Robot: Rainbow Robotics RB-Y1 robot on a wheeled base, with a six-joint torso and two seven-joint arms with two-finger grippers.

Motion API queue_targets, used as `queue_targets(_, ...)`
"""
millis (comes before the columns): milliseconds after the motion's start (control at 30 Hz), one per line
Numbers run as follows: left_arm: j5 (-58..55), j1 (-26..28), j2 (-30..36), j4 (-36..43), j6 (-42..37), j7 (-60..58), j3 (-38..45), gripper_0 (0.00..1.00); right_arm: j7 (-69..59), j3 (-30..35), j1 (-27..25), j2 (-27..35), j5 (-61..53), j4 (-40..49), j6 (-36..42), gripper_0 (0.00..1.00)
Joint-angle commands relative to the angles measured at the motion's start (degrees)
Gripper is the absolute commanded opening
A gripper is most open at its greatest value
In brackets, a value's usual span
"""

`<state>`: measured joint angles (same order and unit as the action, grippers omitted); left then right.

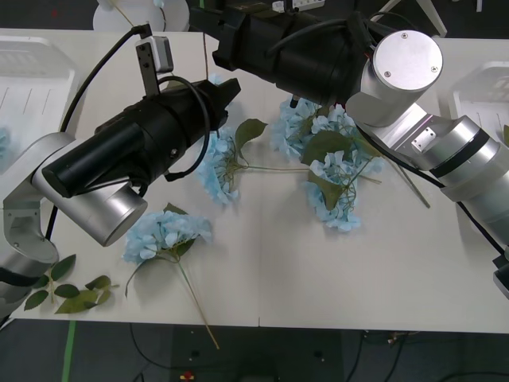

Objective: Place the red flowers into the right box and the blue flowers into the left box. If a person shows an open palm, hand one flower to the person first, then continue sorting.

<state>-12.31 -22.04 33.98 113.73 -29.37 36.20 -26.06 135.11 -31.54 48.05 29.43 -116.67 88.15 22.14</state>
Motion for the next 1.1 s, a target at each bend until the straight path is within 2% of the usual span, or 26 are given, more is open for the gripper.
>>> queue_targets(33,0.6,-3.4,-1.6,-1.4,1.0,-1.8,-1.3,0.00,-0.1,-0.1,3.2,-1.1,-0.2,1.9,-0.8,0.00)
queue_targets(633,0.8,-3.5,-1.6,-1.5,1.0,-1.9,-1.3,0.00,-0.2,-0.1,3.3,-1.1,-0.1,1.9,-1.3,0.00)
queue_targets(667,0.9,-3.5,-1.6,-1.5,1.0,-1.8,-1.3,0.00,-0.1,-0.1,3.3,-1.0,-0.1,1.9,-1.4,0.15)
queue_targets(700,1.0,-3.5,-1.5,-1.5,1.0,-1.9,-1.3,0.00,-0.2,-0.1,3.3,-1.0,-0.2,1.9,-1.6,0.41)
queue_targets(733,1.1,-3.5,-1.4,-1.5,1.0,-1.9,-1.3,0.00,-0.3,-0.1,3.3,-1.0,-0.1,1.9,-1.7,0.57)
queue_targets(767,1.3,-3.5,-1.3,-1.5,1.0,-2.0,-1.3,0.00,-0.3,-0.1,3.3,-1.1,-0.1,1.9,-1.9,0.67)
queue_targets(900,1.6,-3.5,-0.7,-1.5,1.0,-2.2,-1.3,0.00,-0.3,-0.1,3.5,-1.0,-0.1,1.9,-2.6,0.85)
queue_targets(1100,2.2,-2.4,3.0,-1.5,1.0,-3.0,-0.3,0.00,-0.4,-0.1,3.7,-0.9,-0.2,1.9,-2.8,0.90)
